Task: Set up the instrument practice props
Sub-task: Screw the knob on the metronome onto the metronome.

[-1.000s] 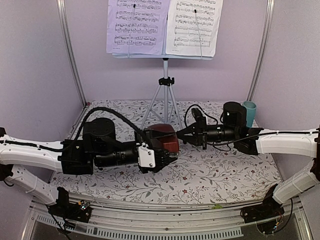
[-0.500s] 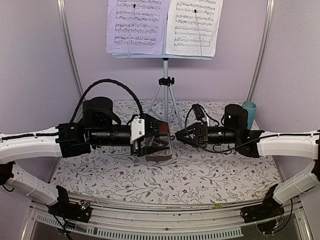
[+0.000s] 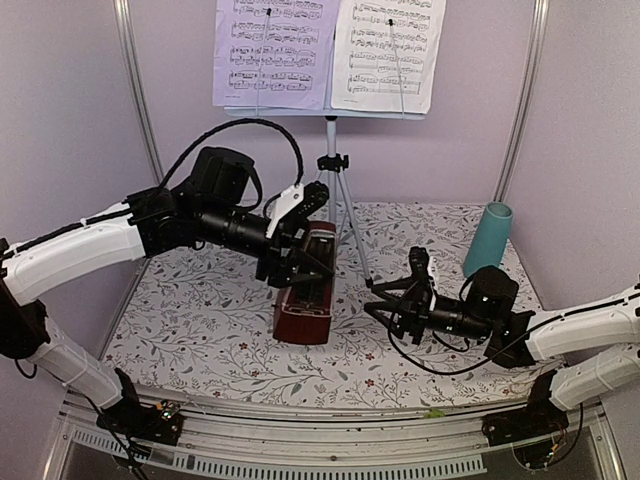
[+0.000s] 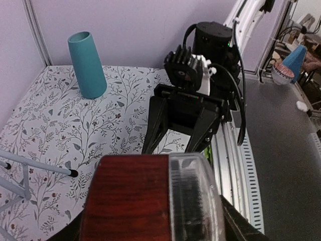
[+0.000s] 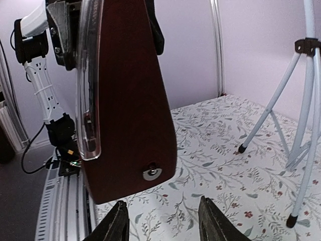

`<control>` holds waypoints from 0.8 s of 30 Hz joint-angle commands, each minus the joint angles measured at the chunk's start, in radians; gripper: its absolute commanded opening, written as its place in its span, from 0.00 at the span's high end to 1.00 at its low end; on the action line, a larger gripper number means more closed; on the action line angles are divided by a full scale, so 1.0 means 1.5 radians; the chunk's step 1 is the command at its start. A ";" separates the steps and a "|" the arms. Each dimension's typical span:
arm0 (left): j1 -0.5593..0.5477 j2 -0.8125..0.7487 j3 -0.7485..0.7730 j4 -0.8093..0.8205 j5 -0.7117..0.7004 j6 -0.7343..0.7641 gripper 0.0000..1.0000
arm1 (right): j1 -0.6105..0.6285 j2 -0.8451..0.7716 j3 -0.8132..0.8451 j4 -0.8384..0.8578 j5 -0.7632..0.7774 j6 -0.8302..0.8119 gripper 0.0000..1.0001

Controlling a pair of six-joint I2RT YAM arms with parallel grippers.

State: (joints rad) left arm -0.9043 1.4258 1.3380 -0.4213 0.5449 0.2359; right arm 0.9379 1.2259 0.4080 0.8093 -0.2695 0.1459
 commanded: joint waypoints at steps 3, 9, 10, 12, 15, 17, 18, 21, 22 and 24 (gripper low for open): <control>0.036 0.030 0.084 -0.005 0.140 -0.166 1.00 | 0.041 0.058 -0.036 0.214 0.137 -0.202 0.51; 0.040 0.041 0.107 0.035 0.170 -0.257 1.00 | 0.064 0.121 -0.036 0.295 0.159 -0.256 0.50; 0.041 0.044 0.114 0.037 0.176 -0.266 1.00 | 0.066 0.126 -0.037 0.304 0.158 -0.259 0.50; 0.043 0.048 0.125 0.038 0.179 -0.280 1.00 | 0.070 0.134 -0.039 0.316 0.157 -0.267 0.50; 0.045 0.052 0.137 0.036 0.183 -0.288 1.00 | 0.078 0.137 -0.043 0.321 0.155 -0.279 0.49; 0.046 0.054 0.138 0.037 0.182 -0.290 1.00 | 0.083 0.139 -0.046 0.322 0.155 -0.282 0.48; 0.046 0.054 0.138 0.039 0.179 -0.292 1.00 | 0.087 0.140 -0.046 0.321 0.156 -0.285 0.48; 0.048 0.057 0.139 0.043 0.176 -0.295 1.00 | 0.103 0.145 -0.044 0.318 0.165 -0.298 0.47; 0.048 0.057 0.139 0.045 0.174 -0.298 1.00 | 0.108 0.146 -0.043 0.314 0.169 -0.308 0.47; 0.052 0.058 0.143 0.050 0.178 -0.303 1.00 | 0.113 0.145 -0.043 0.308 0.176 -0.319 0.47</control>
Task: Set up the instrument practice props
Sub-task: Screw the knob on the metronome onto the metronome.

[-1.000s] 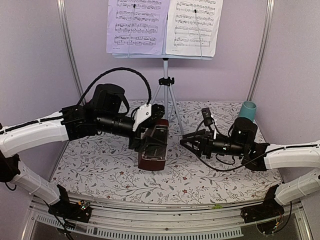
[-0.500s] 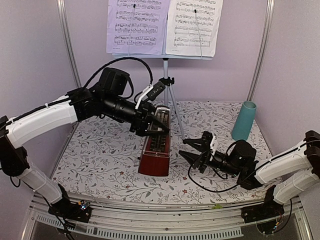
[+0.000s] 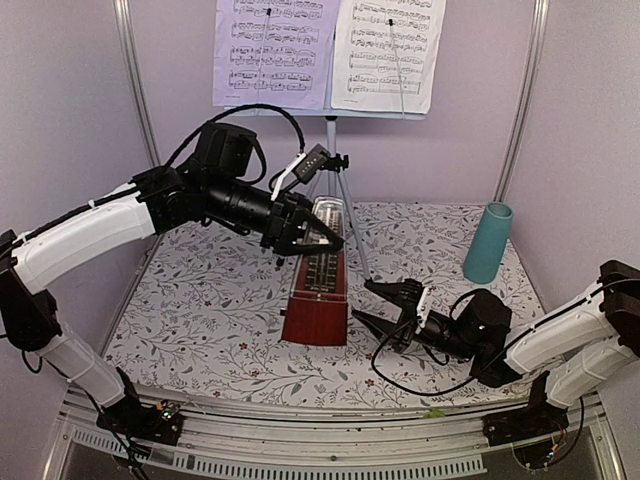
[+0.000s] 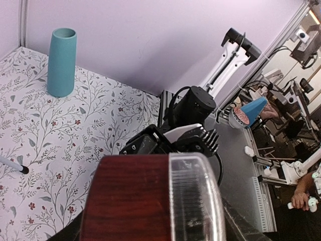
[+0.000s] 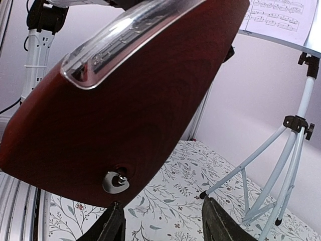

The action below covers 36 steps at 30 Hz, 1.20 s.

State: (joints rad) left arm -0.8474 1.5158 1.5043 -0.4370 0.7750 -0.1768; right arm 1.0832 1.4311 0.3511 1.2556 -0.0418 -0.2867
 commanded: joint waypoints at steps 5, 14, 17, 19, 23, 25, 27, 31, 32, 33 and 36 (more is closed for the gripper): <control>0.017 0.002 0.041 0.060 0.027 -0.031 1.00 | 0.026 0.011 0.000 0.007 0.040 -0.040 0.46; 0.020 0.005 0.037 0.067 0.033 -0.030 1.00 | 0.036 0.026 0.013 0.014 0.065 -0.045 0.44; 0.020 0.008 0.034 0.068 0.033 -0.029 1.00 | 0.036 0.027 0.015 0.020 0.075 -0.040 0.44; 0.020 0.009 0.033 0.070 0.033 -0.028 1.00 | 0.037 0.029 0.018 0.021 0.077 -0.032 0.43; 0.020 0.010 0.030 0.074 0.034 -0.026 1.00 | 0.041 0.035 0.026 0.024 0.093 -0.027 0.43; 0.021 0.011 0.027 0.075 0.034 -0.025 1.00 | 0.043 0.037 0.028 0.025 0.091 -0.026 0.43; 0.021 0.012 0.028 0.076 0.035 -0.024 1.00 | 0.045 0.039 0.030 0.025 0.093 -0.026 0.43; 0.022 0.012 0.027 0.078 0.036 -0.022 1.00 | 0.046 0.040 0.033 0.025 0.106 -0.026 0.43; 0.021 0.012 0.026 0.079 0.037 -0.022 1.00 | 0.047 0.039 0.032 0.025 0.111 -0.025 0.43; 0.021 0.012 0.024 0.079 0.038 -0.022 1.00 | 0.046 0.037 0.033 0.024 0.116 -0.024 0.44; 0.022 0.012 0.021 0.079 0.040 -0.020 1.00 | 0.047 0.029 0.032 0.024 0.133 -0.022 0.47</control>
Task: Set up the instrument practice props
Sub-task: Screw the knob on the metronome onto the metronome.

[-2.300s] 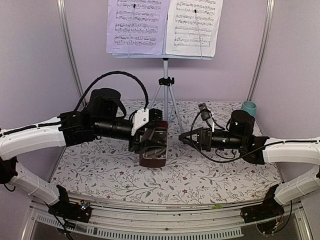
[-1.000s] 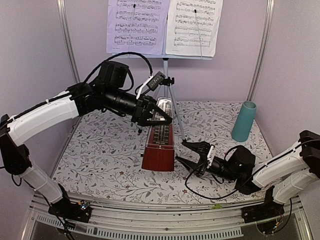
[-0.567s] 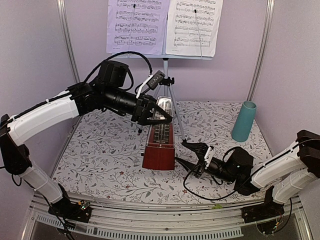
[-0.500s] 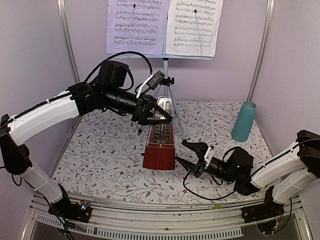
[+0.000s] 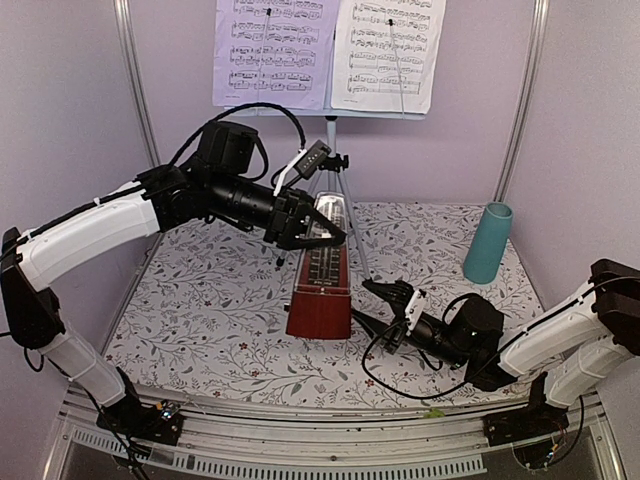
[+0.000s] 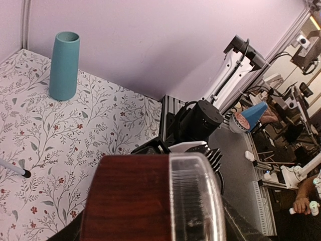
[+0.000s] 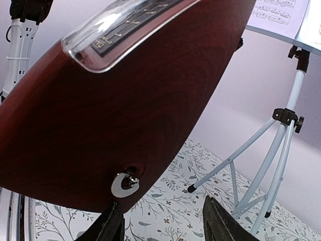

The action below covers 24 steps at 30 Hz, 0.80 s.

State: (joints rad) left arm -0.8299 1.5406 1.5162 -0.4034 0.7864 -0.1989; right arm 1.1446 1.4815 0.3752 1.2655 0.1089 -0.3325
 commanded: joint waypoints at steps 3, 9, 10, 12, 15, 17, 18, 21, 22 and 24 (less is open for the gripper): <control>0.011 -0.006 0.010 0.057 0.033 -0.004 1.00 | 0.006 -0.010 0.016 0.016 0.036 0.009 0.51; 0.015 -0.008 0.006 0.058 0.033 -0.003 1.00 | 0.006 -0.020 0.012 0.011 0.034 0.018 0.53; 0.015 -0.009 0.005 0.059 0.031 -0.004 1.00 | 0.006 -0.023 0.012 0.006 0.031 0.017 0.53; 0.018 -0.010 0.005 0.061 0.030 -0.005 1.00 | 0.011 -0.026 0.011 -0.005 0.031 0.014 0.51; 0.020 -0.010 0.005 0.064 0.030 -0.008 1.00 | 0.024 -0.024 0.009 -0.010 0.040 0.002 0.48; 0.021 -0.010 0.004 0.064 0.029 -0.008 1.00 | 0.030 -0.023 0.010 -0.011 0.048 -0.002 0.46; 0.021 -0.010 0.003 0.066 0.029 -0.008 1.00 | 0.031 -0.022 0.012 -0.012 0.049 -0.002 0.46; 0.022 -0.009 0.000 0.075 0.032 -0.014 1.00 | 0.034 -0.020 0.017 -0.011 0.057 -0.002 0.45; 0.022 -0.008 -0.001 0.076 0.034 -0.015 1.00 | 0.034 -0.019 0.018 -0.007 0.063 -0.002 0.44; 0.022 -0.006 -0.002 0.077 0.035 -0.016 1.00 | 0.034 -0.017 0.022 -0.006 0.071 -0.001 0.44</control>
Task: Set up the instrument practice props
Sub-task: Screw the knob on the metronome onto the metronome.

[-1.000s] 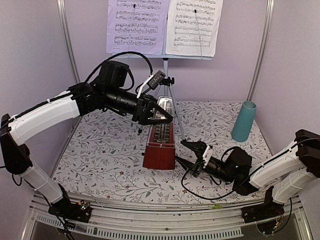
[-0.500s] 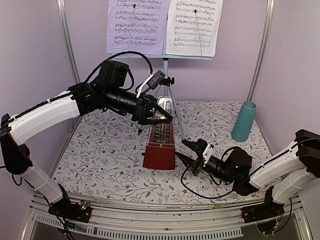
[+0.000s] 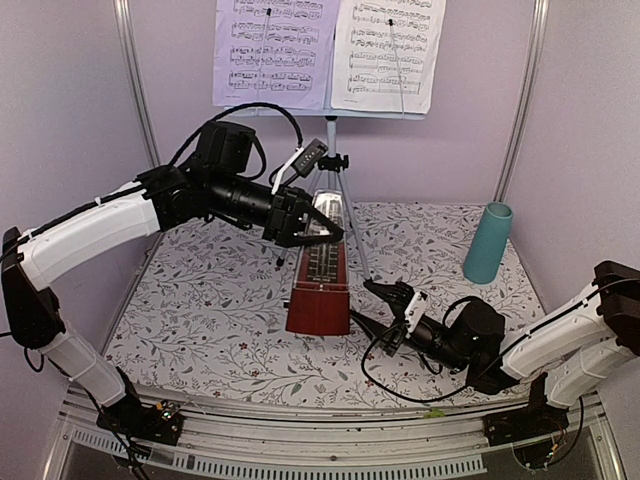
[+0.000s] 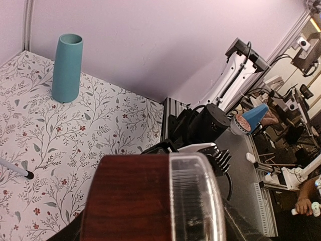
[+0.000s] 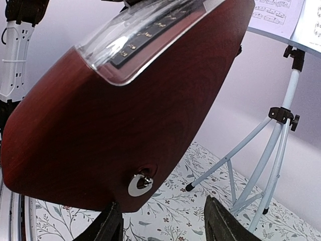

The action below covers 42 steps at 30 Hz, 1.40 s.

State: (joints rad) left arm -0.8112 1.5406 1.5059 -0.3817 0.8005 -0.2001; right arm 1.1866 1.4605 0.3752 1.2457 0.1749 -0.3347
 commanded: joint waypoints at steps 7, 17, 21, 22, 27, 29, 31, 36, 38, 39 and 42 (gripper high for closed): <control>0.010 -0.007 0.000 0.059 0.030 -0.013 1.00 | 0.006 0.005 0.033 0.031 0.059 0.001 0.44; 0.010 -0.008 0.001 0.056 0.029 -0.010 1.00 | 0.006 -0.009 0.019 0.021 0.056 0.001 0.57; 0.010 -0.010 0.001 0.056 0.030 -0.011 1.00 | 0.006 -0.014 0.012 0.021 0.073 0.001 0.60; 0.010 -0.010 0.000 0.056 0.029 -0.011 1.00 | 0.006 -0.015 0.010 0.022 0.074 0.001 0.60; 0.010 -0.009 0.000 0.056 0.030 -0.011 1.00 | 0.006 -0.016 0.007 0.022 0.074 0.006 0.61; 0.010 -0.010 -0.001 0.057 0.030 -0.011 1.00 | 0.006 -0.017 0.006 0.022 0.073 0.006 0.62; 0.010 -0.008 -0.001 0.058 0.032 -0.012 1.00 | 0.006 -0.018 0.007 0.022 0.067 0.008 0.64; 0.010 -0.008 -0.001 0.060 0.033 -0.013 1.00 | 0.006 -0.015 0.010 0.019 0.057 0.009 0.66; 0.011 -0.009 -0.002 0.061 0.032 -0.013 1.00 | 0.006 -0.014 0.013 0.015 0.049 0.009 0.67; 0.010 -0.010 -0.002 0.061 0.033 -0.012 1.00 | 0.006 -0.013 0.014 0.013 0.045 0.009 0.67; 0.010 -0.009 -0.002 0.062 0.034 -0.012 1.00 | 0.006 -0.009 0.019 0.004 0.030 0.010 0.68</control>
State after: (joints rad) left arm -0.8024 1.5410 1.4963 -0.3576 0.8005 -0.1989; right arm 1.1931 1.4525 0.3912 1.2427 0.2493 -0.3302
